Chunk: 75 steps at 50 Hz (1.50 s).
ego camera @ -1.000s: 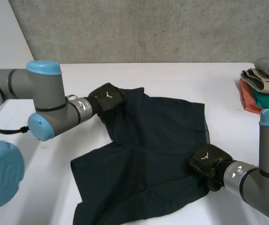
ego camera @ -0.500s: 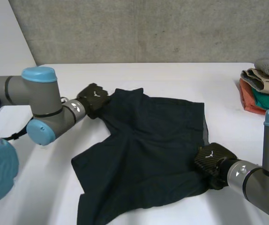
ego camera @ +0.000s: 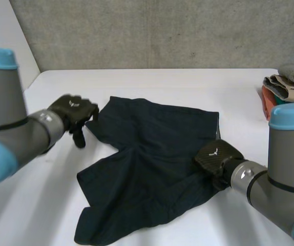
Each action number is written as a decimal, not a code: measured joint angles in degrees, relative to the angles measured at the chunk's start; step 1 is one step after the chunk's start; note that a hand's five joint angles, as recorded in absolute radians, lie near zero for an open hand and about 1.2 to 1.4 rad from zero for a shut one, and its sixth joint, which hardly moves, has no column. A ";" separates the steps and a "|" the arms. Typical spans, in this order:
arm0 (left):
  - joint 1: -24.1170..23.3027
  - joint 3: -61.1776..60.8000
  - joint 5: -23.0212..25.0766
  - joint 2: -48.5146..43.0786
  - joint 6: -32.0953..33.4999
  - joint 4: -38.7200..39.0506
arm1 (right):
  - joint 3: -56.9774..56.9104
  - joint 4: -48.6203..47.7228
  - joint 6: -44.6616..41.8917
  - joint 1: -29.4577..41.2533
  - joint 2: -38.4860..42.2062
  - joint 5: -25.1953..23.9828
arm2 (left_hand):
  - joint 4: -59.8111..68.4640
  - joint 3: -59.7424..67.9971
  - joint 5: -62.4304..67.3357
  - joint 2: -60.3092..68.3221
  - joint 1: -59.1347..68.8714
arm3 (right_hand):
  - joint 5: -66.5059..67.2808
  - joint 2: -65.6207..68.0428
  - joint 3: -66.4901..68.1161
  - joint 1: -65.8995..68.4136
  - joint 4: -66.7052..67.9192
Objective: Fold the laundry.
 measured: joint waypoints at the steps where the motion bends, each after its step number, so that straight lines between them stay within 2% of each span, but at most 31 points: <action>1: -0.13 -2.19 0.11 1.95 -1.45 -0.52 | -0.35 0.04 0.50 0.00 0.10 -0.01 | 0.00 0.00 0.00 0.00 0.00 | 0.00 0.00 0.00 0.00 0.00; 5: -1.88 -17.30 1.93 13.63 -8.29 -3.07 | -3.70 0.26 6.12 -0.27 1.66 -0.14 | 4.25 4.14 4.18 4.28 4.02 | 0.00 0.00 0.00 0.00 0.01; 7: -2.34 -19.78 2.26 15.35 -8.95 -3.24 | -4.30 0.32 7.27 -0.34 2.03 -0.18 | 4.64 4.47 4.52 4.64 4.44 | 0.00 0.00 0.00 0.00 0.00; 10: -5.18 -28.77 3.35 21.02 -10.15 -3.14 | -6.44 0.26 11.46 -0.59 3.37 -0.37 | 5.97 5.76 5.58 5.89 5.64 | 0.00 0.00 0.00 0.00 0.01; 15: -9.84 -37.24 2.79 24.44 -10.31 -1.29 | -9.11 0.06 16.93 -0.88 4.95 -0.68 | 5.47 5.57 5.21 5.79 5.42 | 0.00 0.00 0.00 0.00 0.01; 25: -12.89 -40.09 -5.33 19.73 -10.01 3.56 | -10.48 -1.16 23.56 -2.56 5.03 -0.60 | 1.78 2.56 1.58 2.34 2.56 | 0.00 0.00 0.00 0.00 0.01; 32: -14.50 -39.59 -8.50 14.71 -8.32 9.04 | -8.68 -3.44 26.63 -3.96 3.13 -0.69 | 4.72 4.67 4.72 5.03 4.93 | 0.00 0.00 0.00 0.00 0.01; 35: -15.30 -39.72 -9.21 13.47 -6.91 11.75 | -8.11 -3.88 27.16 -4.34 2.55 -0.75 | 9.72 10.12 9.53 10.46 10.49 | 0.00 0.00 0.00 0.00 0.01; 38: -16.44 -40.20 -10.49 12.46 -4.44 16.12 | -7.43 -4.12 27.44 -4.72 1.95 -0.81 | 26.13 27.08 25.77 27.05 26.13 | 0.00 0.00 0.00 0.00 0.01; 39: -16.44 -40.20 -10.49 12.46 -4.44 16.12 | -7.43 -4.12 27.44 -4.72 1.95 -0.81 | 26.13 27.08 25.77 27.05 26.13 | 0.00 0.00 0.00 0.00 0.01; 40: -16.85 -40.51 -11.20 12.21 -3.25 18.32 | -7.14 -4.10 27.44 -4.84 1.70 -0.84 | 35.37 35.40 34.86 35.62 34.20 | 0.00 0.00 0.00 0.00 0.01; 45: -17.32 -41.36 -12.62 12.30 -0.59 24.20 | -6.10 -3.40 26.47 -4.99 0.39 -1.14 | 40.80 40.70 38.89 40.09 37.40 | 0.00 0.00 0.00 0.00 0.01; 49: -17.28 -41.86 -11.09 14.00 -0.04 24.25 | -5.12 -0.65 21.47 -5.19 -1.75 -2.20 | 40.91 40.70 38.89 40.28 37.41 | 0.00 0.00 0.00 0.00 0.01; 51: -17.18 -42.03 -9.18 15.69 -0.06 21.90 | -4.29 2.07 16.37 -5.55 -3.19 -3.10 | 40.92 40.70 38.89 40.33 37.41 | 0.00 0.00 0.00 0.00 0.01; 55: -16.48 -41.85 -5.09 19.21 -0.19 13.87 | -0.41 11.50 0.34 -7.33 -6.24 -4.59 | 40.93 40.70 38.89 40.33 37.41 | 0.00 0.00 0.00 0.00 0.01; 58: -15.33 -40.86 -1.89 21.88 -0.18 5.28 | 3.10 17.98 -12.20 -9.52 -7.93 -5.17 | 40.93 40.71 38.89 40.33 37.41 | 0.00 0.00 0.00 0.00 0.02; 61: -14.13 -39.35 0.03 22.94 0.05 -0.27 | 4.90 20.32 -18.74 -10.97 -8.27 -5.38 | 40.95 40.76 38.89 40.33 37.41 | 0.00 0.00 0.00 0.00 0.02; 67: -10.87 -31.41 1.42 18.23 2.03 -1.09 | 1.27 14.58 -14.67 -9.63 -3.08 -5.23 | 40.98 40.82 38.89 40.43 37.41 | 0.00 0.00 0.15 0.00 0.02; 75: -7.10 -7.85 0.54 1.60 3.04 7.46 | -11.82 0.51 -0.51 -6.68 7.63 -4.12 | 40.98 40.83 38.89 40.60 37.51 | 0.00 0.00 0.16 0.00 0.02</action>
